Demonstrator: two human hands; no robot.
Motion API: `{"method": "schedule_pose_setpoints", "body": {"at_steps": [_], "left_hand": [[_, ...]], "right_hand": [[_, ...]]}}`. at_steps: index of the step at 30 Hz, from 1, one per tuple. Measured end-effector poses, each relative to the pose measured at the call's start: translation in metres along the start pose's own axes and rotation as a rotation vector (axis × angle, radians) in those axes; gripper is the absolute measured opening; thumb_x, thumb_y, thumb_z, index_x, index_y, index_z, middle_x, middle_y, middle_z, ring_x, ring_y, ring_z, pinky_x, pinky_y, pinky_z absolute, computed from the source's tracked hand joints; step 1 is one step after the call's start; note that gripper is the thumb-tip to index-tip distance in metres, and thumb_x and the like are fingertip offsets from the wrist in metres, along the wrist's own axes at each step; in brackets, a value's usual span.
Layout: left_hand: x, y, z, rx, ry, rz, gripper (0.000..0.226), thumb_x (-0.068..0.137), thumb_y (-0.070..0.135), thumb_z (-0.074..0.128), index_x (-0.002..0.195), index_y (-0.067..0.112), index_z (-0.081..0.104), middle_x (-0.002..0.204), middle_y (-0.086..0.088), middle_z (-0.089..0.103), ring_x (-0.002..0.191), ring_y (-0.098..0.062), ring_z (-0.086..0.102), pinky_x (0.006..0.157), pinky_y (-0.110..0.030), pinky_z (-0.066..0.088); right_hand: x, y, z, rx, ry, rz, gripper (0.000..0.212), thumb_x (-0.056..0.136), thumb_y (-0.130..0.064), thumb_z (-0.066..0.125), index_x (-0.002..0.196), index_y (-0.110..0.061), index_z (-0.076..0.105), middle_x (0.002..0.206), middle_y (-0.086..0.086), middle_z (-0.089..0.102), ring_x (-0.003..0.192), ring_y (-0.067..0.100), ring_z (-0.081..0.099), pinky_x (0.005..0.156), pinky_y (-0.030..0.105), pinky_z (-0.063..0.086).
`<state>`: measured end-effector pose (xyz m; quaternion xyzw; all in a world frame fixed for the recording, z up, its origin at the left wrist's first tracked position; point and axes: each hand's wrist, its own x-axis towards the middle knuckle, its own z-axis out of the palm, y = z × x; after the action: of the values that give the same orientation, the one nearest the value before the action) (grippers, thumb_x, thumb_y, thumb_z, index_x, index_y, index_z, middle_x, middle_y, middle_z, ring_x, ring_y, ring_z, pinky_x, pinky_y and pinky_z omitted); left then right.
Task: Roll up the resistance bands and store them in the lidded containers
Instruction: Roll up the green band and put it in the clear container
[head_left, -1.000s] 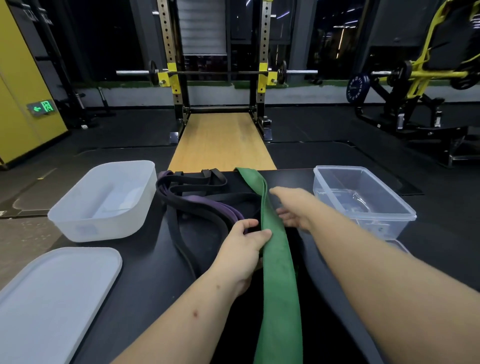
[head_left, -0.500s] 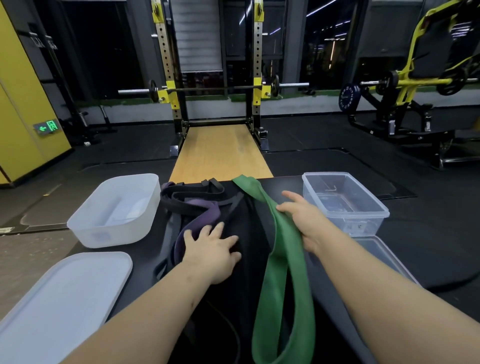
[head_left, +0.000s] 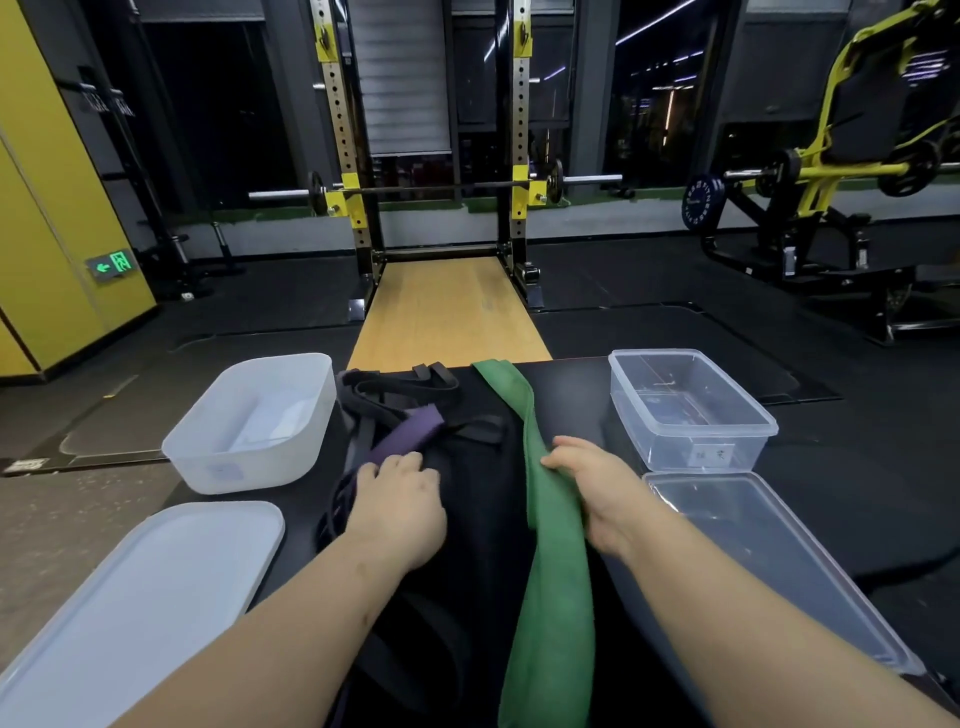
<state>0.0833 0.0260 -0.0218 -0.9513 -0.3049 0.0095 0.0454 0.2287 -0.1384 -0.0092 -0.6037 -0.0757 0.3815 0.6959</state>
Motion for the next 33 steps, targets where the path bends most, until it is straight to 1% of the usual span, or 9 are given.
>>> {"method": "schedule_pose_setpoints", "body": {"at_steps": [6,10,14,18,21,23,26,31,33], "left_hand": [[-0.025,0.047,-0.019,-0.646,0.018,0.064,0.03,0.1,0.026,0.05,0.12,0.02,0.072,0.122,-0.003,0.071,0.116,-0.024,0.062,0.098,-0.028,0.045],[-0.036,0.066,-0.034,-1.087,-0.057,-0.013,0.031,0.104,0.021,0.046,0.108,0.017,0.076,0.108,-0.001,0.076,0.104,-0.018,0.068,0.088,-0.026,0.051],[-0.042,0.065,-0.045,-1.718,-0.369,-0.083,0.024,0.099,0.014,0.055,0.107,0.004,0.076,0.106,-0.021,0.074,0.091,-0.03,0.068,0.082,-0.037,0.054],[-0.05,0.051,-0.046,-1.597,-0.897,0.042,0.042,0.098,0.031,0.058,0.125,0.0,0.065,0.114,-0.017,0.069,0.092,-0.03,0.069,0.074,-0.036,0.056],[-0.06,0.051,-0.045,-1.495,-1.085,0.191,0.052,0.102,0.043,0.052,0.133,0.002,0.057,0.122,-0.015,0.067,0.104,-0.029,0.069,0.075,-0.036,0.06],[-0.065,0.058,-0.046,-1.426,-1.066,0.227,0.049,0.099,0.049,0.055,0.124,0.007,0.06,0.115,-0.012,0.07,0.104,-0.029,0.069,0.079,-0.037,0.06],[-0.074,0.064,-0.044,-1.416,-0.931,0.129,0.047,0.094,0.05,0.062,0.116,0.008,0.061,0.101,-0.01,0.071,0.09,-0.024,0.071,0.076,-0.035,0.058],[-0.087,0.055,-0.038,-1.557,-0.821,-0.007,0.023,0.102,0.034,0.059,0.105,0.013,0.069,0.102,-0.01,0.075,0.098,-0.031,0.07,0.086,-0.042,0.059],[-0.091,0.055,-0.039,-1.58,-0.797,-0.038,0.023,0.104,0.032,0.056,0.1,0.012,0.068,0.104,-0.012,0.074,0.097,-0.031,0.072,0.08,-0.039,0.06]], "right_hand": [[-0.019,-0.013,0.004,0.017,-0.062,0.093,0.023,0.095,-0.031,0.065,0.088,-0.009,0.068,0.066,0.007,0.06,0.053,0.022,0.059,0.056,0.03,0.051],[-0.029,-0.032,0.007,0.11,-0.095,0.11,0.026,0.087,-0.034,0.076,0.09,-0.01,0.064,0.063,0.008,0.045,0.042,0.017,0.046,0.045,0.025,0.046],[-0.023,-0.019,-0.001,0.394,-0.124,0.184,0.028,0.082,-0.026,0.074,0.097,-0.009,0.059,0.063,0.005,0.048,0.043,0.012,0.044,0.063,0.029,0.04],[-0.023,-0.004,-0.009,0.551,-0.109,0.168,0.026,0.088,-0.021,0.054,0.109,-0.005,0.053,0.072,0.01,0.052,0.044,0.013,0.042,0.044,0.023,0.043],[-0.023,0.011,-0.005,0.464,-0.057,0.199,0.035,0.091,-0.025,0.043,0.105,0.004,0.056,0.078,0.02,0.061,0.057,0.027,0.052,0.056,0.035,0.049],[-0.022,0.014,-0.003,0.309,-0.029,0.231,0.039,0.097,-0.023,0.038,0.112,0.009,0.055,0.082,0.026,0.063,0.066,0.036,0.059,0.065,0.041,0.053],[-0.029,0.012,-0.005,0.073,-0.042,0.199,0.045,0.099,-0.02,0.041,0.123,0.012,0.063,0.08,0.023,0.065,0.067,0.035,0.065,0.057,0.031,0.057],[-0.051,0.019,-0.018,-0.178,-0.077,0.162,0.022,0.092,-0.01,0.059,0.103,0.006,0.071,0.087,0.025,0.071,0.074,0.034,0.07,0.073,0.044,0.06],[-0.059,0.023,-0.018,-0.211,-0.088,0.103,0.015,0.095,-0.001,0.056,0.098,0.003,0.07,0.08,0.024,0.072,0.068,0.033,0.071,0.064,0.04,0.06]]}}
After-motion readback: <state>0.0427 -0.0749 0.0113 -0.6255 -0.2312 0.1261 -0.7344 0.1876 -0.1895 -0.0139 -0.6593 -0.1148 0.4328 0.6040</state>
